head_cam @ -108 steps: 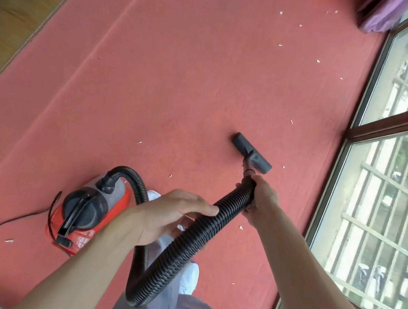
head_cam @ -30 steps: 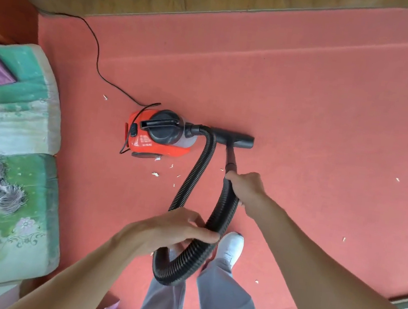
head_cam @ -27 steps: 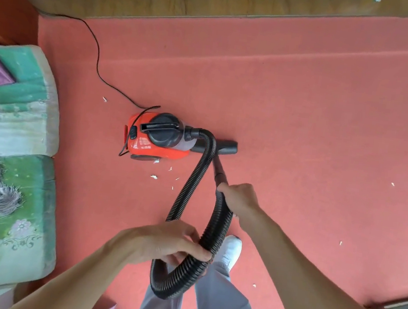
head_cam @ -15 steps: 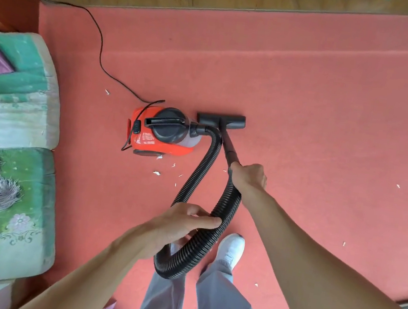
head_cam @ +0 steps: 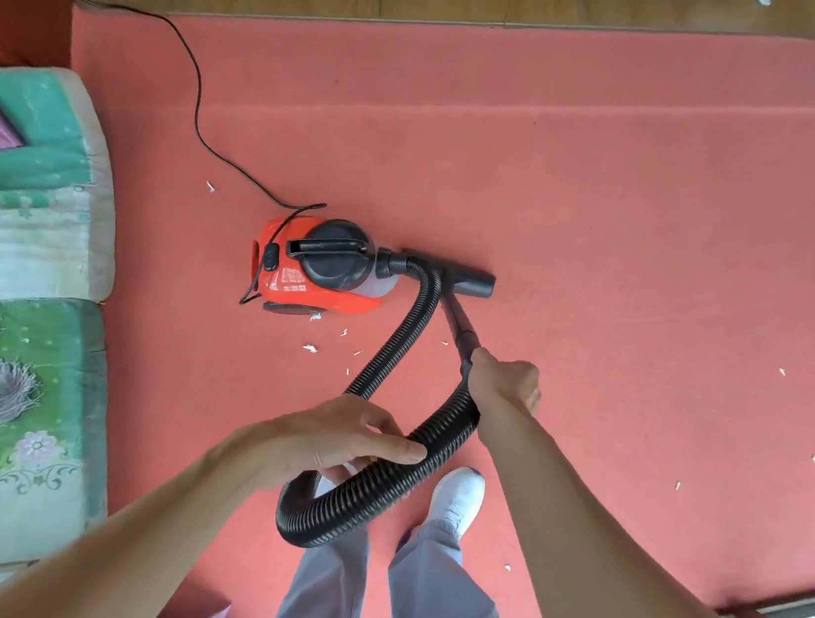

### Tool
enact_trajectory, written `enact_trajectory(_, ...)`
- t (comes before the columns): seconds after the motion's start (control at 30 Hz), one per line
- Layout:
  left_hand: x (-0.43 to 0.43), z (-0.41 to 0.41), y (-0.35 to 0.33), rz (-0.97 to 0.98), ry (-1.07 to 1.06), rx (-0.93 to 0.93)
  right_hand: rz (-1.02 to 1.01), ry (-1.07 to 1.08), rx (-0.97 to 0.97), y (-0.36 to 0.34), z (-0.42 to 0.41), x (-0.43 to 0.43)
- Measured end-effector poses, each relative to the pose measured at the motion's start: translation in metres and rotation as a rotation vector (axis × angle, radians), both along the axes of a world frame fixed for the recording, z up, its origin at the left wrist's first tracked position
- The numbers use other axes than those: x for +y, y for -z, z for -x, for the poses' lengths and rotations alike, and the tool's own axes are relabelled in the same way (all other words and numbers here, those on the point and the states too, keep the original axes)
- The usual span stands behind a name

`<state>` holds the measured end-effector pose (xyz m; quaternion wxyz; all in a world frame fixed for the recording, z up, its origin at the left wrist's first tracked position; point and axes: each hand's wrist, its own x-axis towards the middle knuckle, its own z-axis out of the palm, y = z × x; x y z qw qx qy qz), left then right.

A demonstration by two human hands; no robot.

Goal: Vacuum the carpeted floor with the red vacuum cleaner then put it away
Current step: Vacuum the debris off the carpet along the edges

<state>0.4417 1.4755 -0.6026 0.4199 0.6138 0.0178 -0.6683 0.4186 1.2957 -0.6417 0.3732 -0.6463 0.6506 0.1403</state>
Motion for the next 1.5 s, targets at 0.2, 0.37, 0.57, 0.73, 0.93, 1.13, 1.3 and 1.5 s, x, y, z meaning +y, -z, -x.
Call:
enact_trajectory(0.2,0.002,0.0,0.0,0.039,-0.012,0.03,0.03,-0.056,0.035,-0.003,-0.009,-0.005)
enact_trajectory(0.37,0.003,-0.004,-0.003,0.029,0.043,0.031,-0.007,-0.022,0.053,-0.006,-0.001,-0.004)
enact_trajectory(0.57,0.0,-0.007,0.003,0.002,-0.009,-0.047,-0.126,0.097,0.002,0.004,-0.014,-0.001)
enact_trajectory(0.73,0.007,0.005,0.001,0.009,0.143,0.04,-0.172,0.098,0.077,0.005,0.018,0.01)
enact_trajectory(0.93,0.018,-0.004,-0.024,-0.004,0.397,0.121,-0.21,0.151,0.099,-0.021,0.051,0.032)
enact_trajectory(1.13,0.023,-0.017,-0.034,-0.044,0.512,0.041,-0.389,0.346,-0.077,-0.031,0.043,0.048)
enact_trajectory(1.3,0.033,-0.019,-0.023,-0.074,0.468,-0.13,-0.27,0.432,-0.075,-0.014,0.041,0.046)
enact_trajectory(1.5,0.023,-0.004,-0.023,-0.01,0.334,-0.181,-0.187,0.599,-0.098,-0.019,0.057,0.031)
